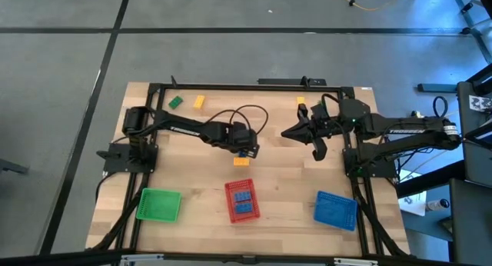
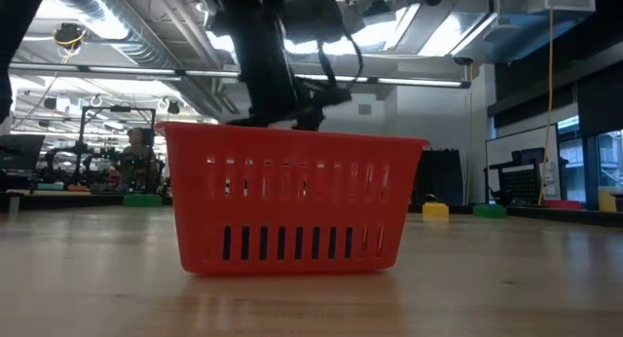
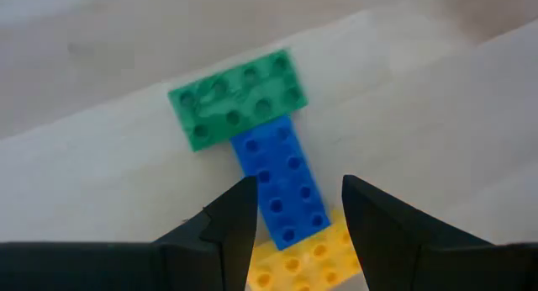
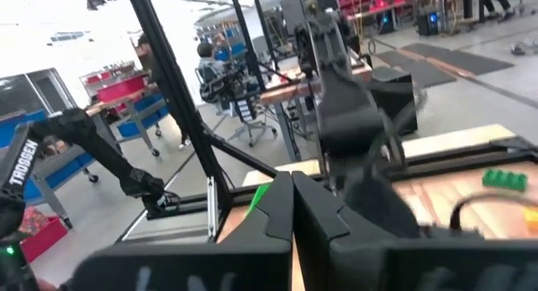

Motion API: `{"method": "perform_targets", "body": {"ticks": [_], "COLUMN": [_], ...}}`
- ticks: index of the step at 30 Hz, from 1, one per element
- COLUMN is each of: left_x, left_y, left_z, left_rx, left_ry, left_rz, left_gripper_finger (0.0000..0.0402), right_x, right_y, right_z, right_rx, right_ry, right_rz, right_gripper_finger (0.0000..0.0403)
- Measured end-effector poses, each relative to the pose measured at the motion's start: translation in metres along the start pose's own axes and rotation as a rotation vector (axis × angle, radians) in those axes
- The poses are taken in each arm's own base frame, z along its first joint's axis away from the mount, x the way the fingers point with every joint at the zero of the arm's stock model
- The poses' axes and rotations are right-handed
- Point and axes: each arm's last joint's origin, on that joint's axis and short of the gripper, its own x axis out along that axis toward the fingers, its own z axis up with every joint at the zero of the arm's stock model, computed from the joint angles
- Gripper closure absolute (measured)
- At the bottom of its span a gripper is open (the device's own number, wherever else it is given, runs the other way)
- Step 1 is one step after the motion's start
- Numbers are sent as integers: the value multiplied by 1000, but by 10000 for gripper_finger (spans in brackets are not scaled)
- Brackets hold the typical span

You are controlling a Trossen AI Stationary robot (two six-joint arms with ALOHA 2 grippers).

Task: Sort & place blocks by color
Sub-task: Put the blue game piece into the red bin

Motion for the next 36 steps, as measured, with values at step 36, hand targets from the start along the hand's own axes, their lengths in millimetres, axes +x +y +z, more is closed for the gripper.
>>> {"method": "perform_targets", "body": {"ticks": [36], "left_x": [20], "left_y": [-3], "left_z": [-15], "left_rx": [-91], "left_ry": [-41], "left_rz": [44], "left_gripper_finger": [234], "right_x": [-2], "right_y": [0], "right_z": [-2], "right_rx": [2], "right_ry": [26], "right_rz": [0], "right_gripper_finger": [403]}}
